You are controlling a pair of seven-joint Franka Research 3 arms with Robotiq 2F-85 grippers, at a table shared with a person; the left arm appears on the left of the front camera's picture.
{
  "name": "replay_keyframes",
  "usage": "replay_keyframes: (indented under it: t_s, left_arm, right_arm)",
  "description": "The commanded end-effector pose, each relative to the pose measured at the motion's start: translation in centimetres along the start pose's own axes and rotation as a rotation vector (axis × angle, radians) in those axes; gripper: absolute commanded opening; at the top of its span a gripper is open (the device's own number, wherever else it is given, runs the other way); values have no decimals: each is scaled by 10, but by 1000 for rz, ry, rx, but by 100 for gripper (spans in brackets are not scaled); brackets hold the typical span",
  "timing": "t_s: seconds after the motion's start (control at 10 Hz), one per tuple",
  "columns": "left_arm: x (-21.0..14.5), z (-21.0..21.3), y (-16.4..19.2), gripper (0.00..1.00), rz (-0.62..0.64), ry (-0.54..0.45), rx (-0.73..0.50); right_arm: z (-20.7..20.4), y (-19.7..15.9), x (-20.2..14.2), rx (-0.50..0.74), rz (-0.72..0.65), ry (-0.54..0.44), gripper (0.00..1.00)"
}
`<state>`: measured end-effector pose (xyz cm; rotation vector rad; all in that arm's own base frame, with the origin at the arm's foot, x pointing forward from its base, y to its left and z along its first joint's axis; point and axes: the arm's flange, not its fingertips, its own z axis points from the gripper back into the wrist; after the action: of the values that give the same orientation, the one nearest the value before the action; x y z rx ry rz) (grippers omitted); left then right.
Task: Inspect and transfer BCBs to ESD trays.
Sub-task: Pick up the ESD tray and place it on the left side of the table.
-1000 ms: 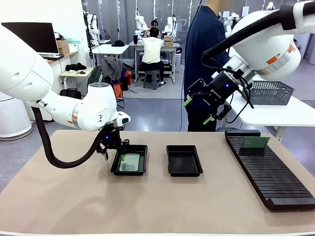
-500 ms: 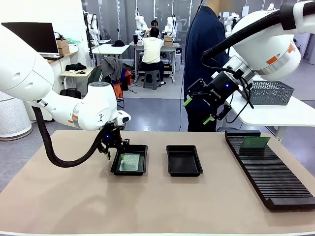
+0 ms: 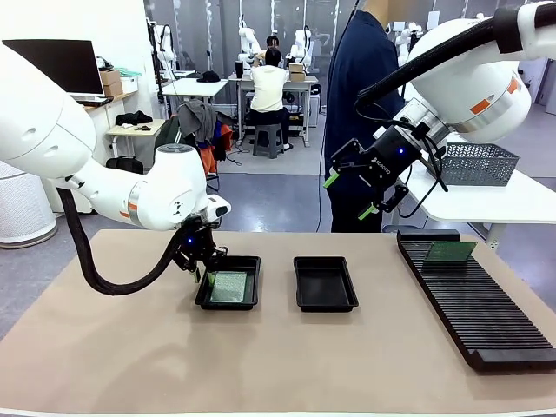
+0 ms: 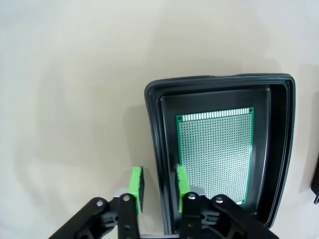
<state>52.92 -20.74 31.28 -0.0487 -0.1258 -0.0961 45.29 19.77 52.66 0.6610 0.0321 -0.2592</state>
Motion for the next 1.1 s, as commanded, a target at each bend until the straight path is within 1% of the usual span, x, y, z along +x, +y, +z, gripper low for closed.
replay_keyframes:
  t_s: [0.0,0.1,0.2,0.3,0.4,0.6,0.7,1.0]
  left_arm:
    - [6,-5,-4,9,1,-22,12]
    - [6,-4,-5,15,-2,-24,16]
    - [7,-3,-6,0,-4,-23,16]
    - [7,-4,-7,2,-5,-20,18]
    - [8,-4,-8,0,-5,-19,13]
    - [8,-3,-8,0,2,-24,8]
    - [4,-1,-5,0,-11,-6,0]
    - [4,-1,-5,0,-11,-6,0]
  right_arm:
    - [0,1,3,-17,-3,-1,100]
    - [0,1,3,-17,-3,-1,100]
    - [0,1,3,-17,-3,-1,100]
    - [0,1,3,-17,-3,-1,100]
    - [0,1,3,-17,-3,-1,100]
    - [0,1,3,-17,-3,-1,100]
    - [0,1,3,-17,-3,-1,100]
    - [0,1,3,-17,-3,-1,100]
